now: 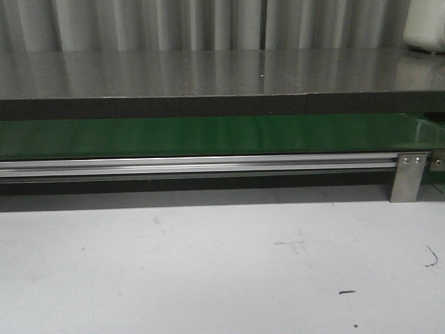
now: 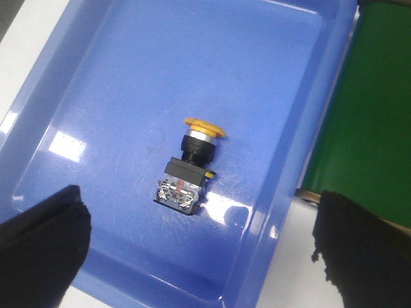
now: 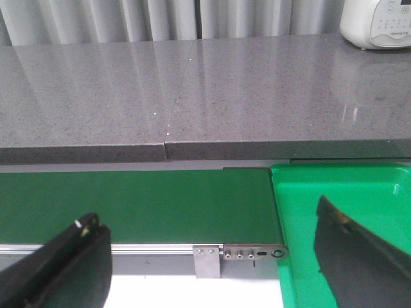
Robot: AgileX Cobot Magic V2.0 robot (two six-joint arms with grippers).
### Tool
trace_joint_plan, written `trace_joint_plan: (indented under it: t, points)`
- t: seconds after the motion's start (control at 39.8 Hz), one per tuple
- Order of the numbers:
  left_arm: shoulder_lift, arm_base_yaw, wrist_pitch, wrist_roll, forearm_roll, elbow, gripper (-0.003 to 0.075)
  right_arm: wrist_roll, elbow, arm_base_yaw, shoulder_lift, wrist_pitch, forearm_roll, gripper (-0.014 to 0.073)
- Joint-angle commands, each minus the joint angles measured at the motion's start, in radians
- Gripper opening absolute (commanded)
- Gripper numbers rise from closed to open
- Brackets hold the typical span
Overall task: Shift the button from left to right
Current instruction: 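Lower the open left gripper over the yellow-capped button in the blue tray, then close the left gripper on the button body and lift it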
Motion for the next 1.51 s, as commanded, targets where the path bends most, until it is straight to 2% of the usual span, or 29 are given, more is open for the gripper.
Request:
trace_joint_plan:
  t: [0.0,0.13,0.38,0.53,0.65,0.85,1.16,1.48]
  points:
    - [0.017,0.004,-0.041,-0.001,0.059,-0.041,0.0672,-0.008,-0.037,0.001,0.016,-0.088,-0.006,0.0654]
    - [0.091,0.004,-0.018,-0.001,0.114,-0.079,0.0672,-0.008,-0.037,0.001,0.016,-0.088,-0.006,0.0654]
    - [0.247,0.012,0.159,0.035,0.107,-0.233,0.0672,-0.008,-0.037,0.001,0.016,-0.088,-0.006,0.0654]
    - [0.307,0.039,0.202,0.047,0.105,-0.292,0.0672,-0.008,-0.037,0.001,0.016,-0.088,-0.006,0.0654]
    - [0.33,0.055,0.186,0.092,0.089,-0.297,0.0672,-0.008,-0.037,0.001,0.016,-0.088,-0.006,0.0654]
    - [0.385,0.055,0.178,0.16,-0.026,-0.303,0.0672,-0.008,-0.037,0.001,0.016,-0.088,-0.006,0.0654]
    - [0.412,0.055,0.115,0.172,-0.02,-0.307,0.0672,-0.008,-0.037,0.001,0.016,-0.088,-0.006,0.0654]
    - [0.476,0.055,0.113,0.172,0.016,-0.311,0.0672,-0.008,-0.037,0.001,0.016,-0.088,-0.006,0.0654]
